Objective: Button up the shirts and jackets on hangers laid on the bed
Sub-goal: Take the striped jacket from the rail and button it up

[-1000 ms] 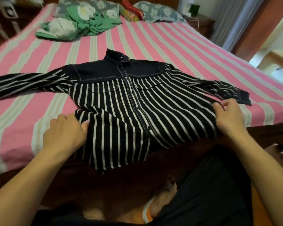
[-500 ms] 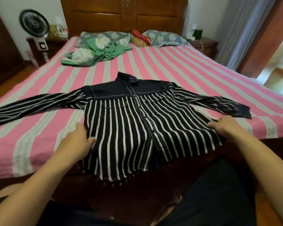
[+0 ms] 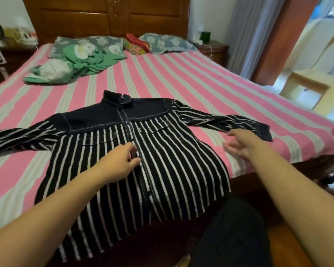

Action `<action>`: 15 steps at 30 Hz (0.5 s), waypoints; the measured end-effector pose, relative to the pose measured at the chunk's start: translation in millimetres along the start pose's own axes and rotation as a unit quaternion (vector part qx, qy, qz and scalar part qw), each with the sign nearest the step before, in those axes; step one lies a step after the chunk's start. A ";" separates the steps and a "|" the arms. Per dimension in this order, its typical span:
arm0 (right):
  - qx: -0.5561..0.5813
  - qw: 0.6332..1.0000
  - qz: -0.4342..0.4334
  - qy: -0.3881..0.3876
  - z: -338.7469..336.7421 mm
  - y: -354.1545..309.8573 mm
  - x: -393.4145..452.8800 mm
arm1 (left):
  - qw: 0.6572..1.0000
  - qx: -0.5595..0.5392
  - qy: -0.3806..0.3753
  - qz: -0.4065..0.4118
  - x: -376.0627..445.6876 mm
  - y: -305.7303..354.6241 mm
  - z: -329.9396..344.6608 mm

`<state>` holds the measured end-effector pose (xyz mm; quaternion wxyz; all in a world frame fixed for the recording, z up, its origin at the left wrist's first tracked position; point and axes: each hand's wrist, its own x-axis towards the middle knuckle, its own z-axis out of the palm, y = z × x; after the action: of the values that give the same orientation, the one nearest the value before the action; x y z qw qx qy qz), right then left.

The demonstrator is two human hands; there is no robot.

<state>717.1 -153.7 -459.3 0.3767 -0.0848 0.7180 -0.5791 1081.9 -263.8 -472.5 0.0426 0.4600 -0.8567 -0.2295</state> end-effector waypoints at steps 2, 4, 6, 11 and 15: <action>0.145 0.988 0.039 -0.018 -5.4 -8.7 26.0 | 0.996 -0.004 -0.087 -0.008 16.0 -3.7 11.1; 0.225 0.973 0.042 0.005 -15.7 -13.7 46.8 | 0.992 -0.023 -0.122 -0.012 20.3 -6.3 9.6; 0.252 0.966 0.038 0.048 -25.2 -17.7 60.2 | 0.989 -0.055 -0.137 -0.022 21.6 -11.9 4.8; 0.192 0.973 -0.117 0.052 9.1 -49.8 59.4 | 0.914 -0.369 -0.110 -0.132 14.4 -23.6 -21.8; -0.116 0.905 -0.401 -0.085 101.0 -79.2 -22.1 | 0.777 -0.613 0.037 -0.139 1.6 -41.9 -74.4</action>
<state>772.3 -243.8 -383.1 0.1597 -0.4578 0.6502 -0.5849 1134.3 -311.2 -424.5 0.3148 0.4582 -0.4593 -0.6928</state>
